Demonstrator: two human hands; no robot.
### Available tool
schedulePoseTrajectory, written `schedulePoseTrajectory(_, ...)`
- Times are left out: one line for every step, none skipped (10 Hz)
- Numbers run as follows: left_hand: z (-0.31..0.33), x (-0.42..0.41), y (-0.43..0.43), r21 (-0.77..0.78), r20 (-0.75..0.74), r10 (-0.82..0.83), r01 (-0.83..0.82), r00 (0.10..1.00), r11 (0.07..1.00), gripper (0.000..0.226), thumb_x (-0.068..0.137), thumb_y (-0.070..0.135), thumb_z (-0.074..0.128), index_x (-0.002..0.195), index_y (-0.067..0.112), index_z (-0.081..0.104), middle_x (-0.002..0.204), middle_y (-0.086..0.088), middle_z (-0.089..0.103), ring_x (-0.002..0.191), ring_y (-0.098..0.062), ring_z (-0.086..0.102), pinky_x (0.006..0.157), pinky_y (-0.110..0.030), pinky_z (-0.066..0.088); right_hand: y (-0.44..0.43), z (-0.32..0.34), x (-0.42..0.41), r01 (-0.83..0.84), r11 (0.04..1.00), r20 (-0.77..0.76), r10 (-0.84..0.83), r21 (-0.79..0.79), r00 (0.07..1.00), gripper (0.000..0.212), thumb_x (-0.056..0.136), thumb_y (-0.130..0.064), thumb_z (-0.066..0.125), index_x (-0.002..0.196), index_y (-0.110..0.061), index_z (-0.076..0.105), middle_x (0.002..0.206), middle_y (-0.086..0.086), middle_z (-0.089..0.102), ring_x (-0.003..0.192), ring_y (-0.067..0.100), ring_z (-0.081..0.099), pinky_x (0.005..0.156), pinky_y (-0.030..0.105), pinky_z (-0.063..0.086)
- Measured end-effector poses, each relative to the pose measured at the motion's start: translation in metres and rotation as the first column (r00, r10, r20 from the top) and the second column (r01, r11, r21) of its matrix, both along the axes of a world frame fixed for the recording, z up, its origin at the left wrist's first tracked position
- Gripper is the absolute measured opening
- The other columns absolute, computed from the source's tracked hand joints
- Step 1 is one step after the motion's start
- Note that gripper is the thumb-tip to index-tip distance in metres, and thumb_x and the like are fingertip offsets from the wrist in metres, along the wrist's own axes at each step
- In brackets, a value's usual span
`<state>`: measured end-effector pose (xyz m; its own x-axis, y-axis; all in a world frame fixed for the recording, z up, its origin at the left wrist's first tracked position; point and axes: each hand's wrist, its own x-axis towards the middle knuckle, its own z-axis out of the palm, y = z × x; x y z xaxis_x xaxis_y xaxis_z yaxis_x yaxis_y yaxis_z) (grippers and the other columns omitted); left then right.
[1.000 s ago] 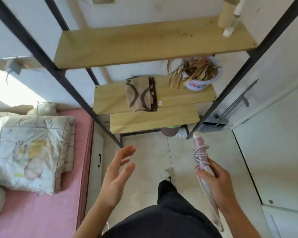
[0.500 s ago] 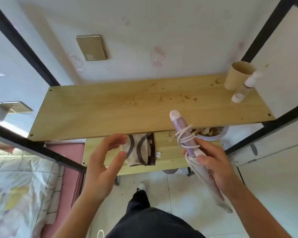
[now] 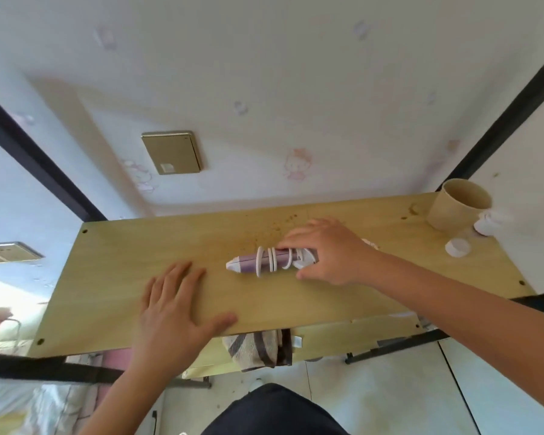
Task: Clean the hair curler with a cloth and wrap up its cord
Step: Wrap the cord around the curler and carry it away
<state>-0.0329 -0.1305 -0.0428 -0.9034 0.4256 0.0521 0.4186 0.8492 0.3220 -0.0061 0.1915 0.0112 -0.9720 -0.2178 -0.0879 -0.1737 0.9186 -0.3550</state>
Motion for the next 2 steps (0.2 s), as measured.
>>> schedulePoseTrajectory(0.0007, 0.0013, 0.0032, 0.009, 0.001, 0.002, -0.002, 1.0, 1.0, 0.099, 0.073, 0.093, 0.046, 0.145, 0.026, 0.05, 0.16, 0.0, 0.04, 0.15, -0.024, 0.029, 0.126, -0.05, 0.015, 0.0009, -0.0114, -0.0074, -0.022, 1.0, -0.049, 0.022, 0.01, 0.999, 0.068, 0.081, -0.053, 0.073, 0.144, -0.043, 0.051, 0.145, -0.016, 0.054, 0.133, 0.012, 0.043, 0.114, 0.042, 0.022)
schedulePoseTrajectory(0.0017, 0.0003, 0.0023, 0.014, 0.013, 0.012, -0.013, 1.0, 1.0, 0.1, 0.072, 0.093, 0.046, 0.146, 0.026, 0.05, 0.16, 0.001, 0.039, 0.152, -0.022, 0.028, 0.127, -0.048, 0.012, 0.0036, -0.0131, -0.0053, -0.042, 0.998, -0.062, 0.044, 0.042, 0.997, 0.074, 0.078, -0.064, 0.065, 0.147, -0.046, 0.045, 0.143, -0.016, 0.05, 0.132, 0.011, 0.039, 0.115, 0.042, 0.023)
